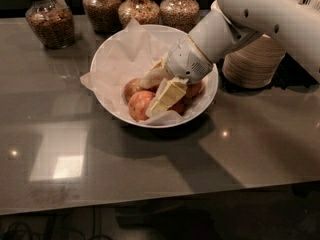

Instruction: Pick apple from white bowl

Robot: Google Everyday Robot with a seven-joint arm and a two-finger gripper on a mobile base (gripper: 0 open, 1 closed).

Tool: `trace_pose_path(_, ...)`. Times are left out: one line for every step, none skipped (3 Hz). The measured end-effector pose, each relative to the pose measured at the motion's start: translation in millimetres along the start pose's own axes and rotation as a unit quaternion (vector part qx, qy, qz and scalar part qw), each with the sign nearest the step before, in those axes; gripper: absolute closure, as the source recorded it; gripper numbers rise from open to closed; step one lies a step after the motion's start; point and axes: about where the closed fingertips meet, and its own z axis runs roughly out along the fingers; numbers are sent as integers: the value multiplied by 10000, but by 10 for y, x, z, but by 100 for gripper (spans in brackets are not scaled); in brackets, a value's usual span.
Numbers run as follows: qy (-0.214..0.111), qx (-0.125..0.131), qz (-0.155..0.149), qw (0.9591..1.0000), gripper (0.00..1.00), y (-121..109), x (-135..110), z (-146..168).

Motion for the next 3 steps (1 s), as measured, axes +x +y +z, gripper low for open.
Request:
trace_pose_path(25, -30, 18, 10000, 39, -2, -11, 17)
trace_pose_path(54, -69, 30, 10000, 39, -6, -30, 37)
trace_pose_path(85, -84, 38, 9999, 37, -4, -53, 41)
